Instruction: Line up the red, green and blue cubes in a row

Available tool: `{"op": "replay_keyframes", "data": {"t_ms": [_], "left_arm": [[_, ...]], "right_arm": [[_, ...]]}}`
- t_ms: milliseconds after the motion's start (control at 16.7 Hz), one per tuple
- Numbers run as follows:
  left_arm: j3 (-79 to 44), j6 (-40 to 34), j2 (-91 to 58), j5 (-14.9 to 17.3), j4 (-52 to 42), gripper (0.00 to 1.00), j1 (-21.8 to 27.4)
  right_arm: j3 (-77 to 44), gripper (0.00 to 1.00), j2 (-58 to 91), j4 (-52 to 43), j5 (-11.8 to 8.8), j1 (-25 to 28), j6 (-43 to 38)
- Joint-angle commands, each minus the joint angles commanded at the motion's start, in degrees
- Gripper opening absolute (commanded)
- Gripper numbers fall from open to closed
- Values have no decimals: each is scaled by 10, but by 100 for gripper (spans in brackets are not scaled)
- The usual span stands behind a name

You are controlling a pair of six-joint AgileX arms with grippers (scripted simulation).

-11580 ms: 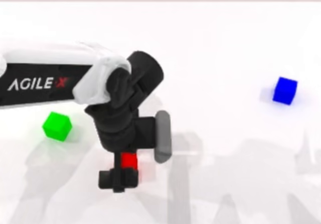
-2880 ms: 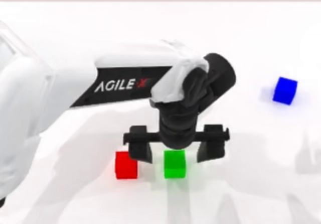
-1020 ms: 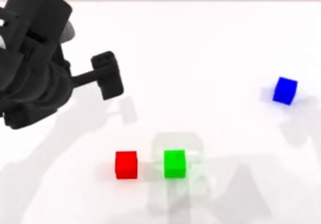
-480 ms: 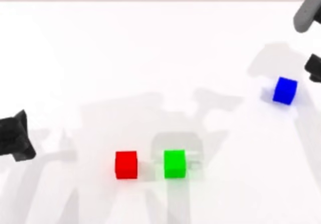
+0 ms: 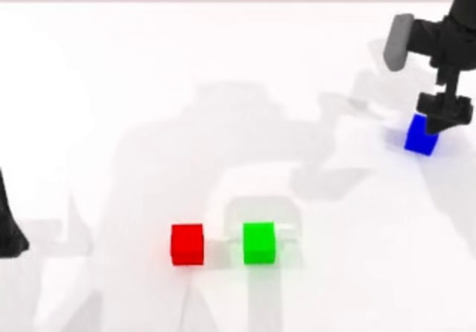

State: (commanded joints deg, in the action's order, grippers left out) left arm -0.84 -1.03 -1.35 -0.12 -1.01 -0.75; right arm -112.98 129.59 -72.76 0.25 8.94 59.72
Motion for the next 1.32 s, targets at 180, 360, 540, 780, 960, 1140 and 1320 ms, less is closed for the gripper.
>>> {"op": "replay_keyframes", "data": {"t_ms": [180,360,540,780,960,1140,1320], "left_arm": [[8,10,13,1,10,100,-4],[8,10,13,1,10,100,-4],[8,10,13,1,10,100,-4],[8,10,13,1,10,100,-4],[8,10,13,1,10,100,-4],[8,10,13,1,10,100,-4],[8,10,13,1,10,100,-4]], "right_arm": [[-13,100,14,-6,0,1,6],[-12,100,13,-5,0,-3,5],[9,100,18,18,0,0,6],[73,100,40,112,0,1,5],[105,100,51,150,0,1,5],[105,100,52,151,0,1,5],[105,85,52,151,0,1,5]]}}
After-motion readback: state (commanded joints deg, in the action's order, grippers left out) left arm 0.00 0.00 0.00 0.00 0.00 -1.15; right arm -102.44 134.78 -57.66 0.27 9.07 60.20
